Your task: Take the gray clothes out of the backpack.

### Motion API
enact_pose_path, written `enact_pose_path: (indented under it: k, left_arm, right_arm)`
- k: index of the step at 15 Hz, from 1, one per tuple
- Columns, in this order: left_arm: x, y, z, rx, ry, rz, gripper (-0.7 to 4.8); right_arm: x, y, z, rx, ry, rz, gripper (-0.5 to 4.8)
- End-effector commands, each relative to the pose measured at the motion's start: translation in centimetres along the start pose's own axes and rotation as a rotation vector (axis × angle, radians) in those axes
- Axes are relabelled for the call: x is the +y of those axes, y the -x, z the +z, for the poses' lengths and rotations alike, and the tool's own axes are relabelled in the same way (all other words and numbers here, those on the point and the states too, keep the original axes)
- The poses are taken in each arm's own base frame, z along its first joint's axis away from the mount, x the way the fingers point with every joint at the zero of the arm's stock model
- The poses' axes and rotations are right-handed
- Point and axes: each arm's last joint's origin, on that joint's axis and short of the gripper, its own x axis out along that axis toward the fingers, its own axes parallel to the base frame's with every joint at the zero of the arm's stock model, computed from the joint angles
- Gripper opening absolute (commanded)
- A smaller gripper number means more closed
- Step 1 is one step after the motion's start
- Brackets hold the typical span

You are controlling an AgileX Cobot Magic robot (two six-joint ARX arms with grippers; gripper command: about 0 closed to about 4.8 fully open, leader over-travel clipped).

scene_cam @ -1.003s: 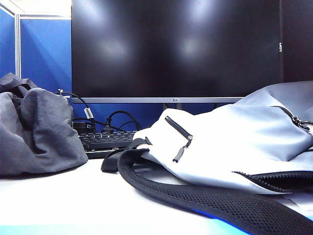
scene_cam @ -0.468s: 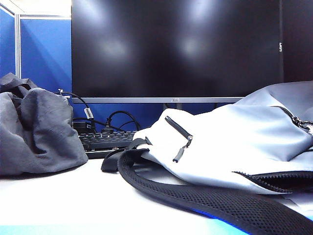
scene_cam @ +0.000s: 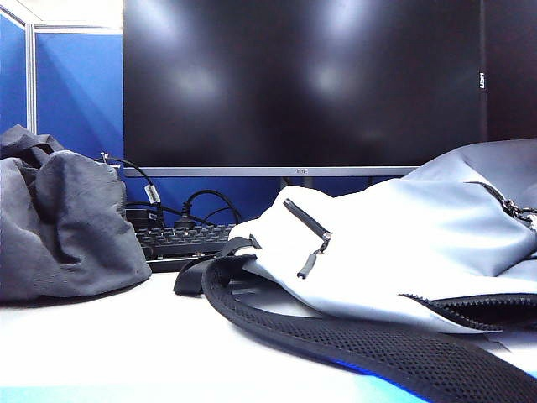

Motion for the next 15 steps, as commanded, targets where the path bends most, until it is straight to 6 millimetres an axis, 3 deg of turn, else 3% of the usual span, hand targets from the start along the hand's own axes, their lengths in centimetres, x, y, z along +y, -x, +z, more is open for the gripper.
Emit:
enact_pose_path:
  k: [1, 8, 15]
  left_arm:
    - [0.0, 0.0, 0.1, -0.009, 0.001, -0.005, -0.05]
    - [0.0, 0.0, 0.1, -0.008, 0.001, -0.005, -0.05]
    - [0.0, 0.0, 0.1, -0.008, 0.001, -0.005, -0.05]
  right_arm:
    - [-0.6, -0.1, 0.0, -0.020, -0.002, -0.065, -0.01]
    - [-0.5, -0.6, -0.4, -0.126, -0.008, -0.029, -0.01]
    - [-0.5, -1.0, -1.8, -0.103, -0.010, -0.018, -0.01]
